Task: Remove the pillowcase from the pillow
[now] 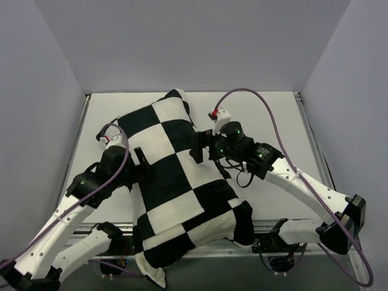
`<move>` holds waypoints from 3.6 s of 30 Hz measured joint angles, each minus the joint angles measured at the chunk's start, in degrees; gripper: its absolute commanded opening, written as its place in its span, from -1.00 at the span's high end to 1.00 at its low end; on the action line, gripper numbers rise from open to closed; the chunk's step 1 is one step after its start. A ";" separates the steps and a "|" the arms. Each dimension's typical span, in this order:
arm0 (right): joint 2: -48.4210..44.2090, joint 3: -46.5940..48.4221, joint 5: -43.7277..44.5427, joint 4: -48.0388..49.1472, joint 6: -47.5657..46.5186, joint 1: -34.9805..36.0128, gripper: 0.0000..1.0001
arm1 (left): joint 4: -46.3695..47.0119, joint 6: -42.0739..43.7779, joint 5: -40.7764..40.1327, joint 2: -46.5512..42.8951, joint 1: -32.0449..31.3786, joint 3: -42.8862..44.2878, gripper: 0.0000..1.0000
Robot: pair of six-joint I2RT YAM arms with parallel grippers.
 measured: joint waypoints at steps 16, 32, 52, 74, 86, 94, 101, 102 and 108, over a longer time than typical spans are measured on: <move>4.72 -18.53 -15.67 9.99 1.27 -0.68 -0.61 | 23.58 -7.54 3.34 4.24 1.62 -16.87 -0.88; 40.24 23.78 -19.34 6.54 -6.23 -8.55 -0.56 | 25.75 5.11 12.26 18.97 21.29 -2.75 -0.88; 0.92 1.84 5.05 2.27 0.00 -10.80 -0.99 | 13.25 32.28 -5.66 19.67 -24.52 9.40 -0.88; -12.70 -26.27 3.56 10.27 15.78 -0.17 -0.90 | 18.99 34.18 -25.44 27.08 -26.12 9.53 -1.00; -3.82 -25.22 3.91 19.41 18.64 1.05 -0.86 | 19.41 32.68 -25.35 25.57 -22.16 9.53 -0.86; 1.90 -20.61 3.61 21.77 19.21 1.68 -0.74 | 19.50 32.17 -25.20 25.51 -21.53 9.44 -0.80; 4.35 -20.13 3.34 23.61 19.12 1.73 0.46 | 20.48 30.51 -25.16 25.05 -19.52 7.26 -0.63; 4.63 -20.22 3.32 23.93 19.19 1.73 0.65 | 20.65 30.03 -25.16 24.85 -19.12 6.84 -0.59; 4.92 -22.86 3.32 26.38 19.58 1.68 1.00 | 20.90 27.32 -24.98 22.97 -17.07 5.05 -0.50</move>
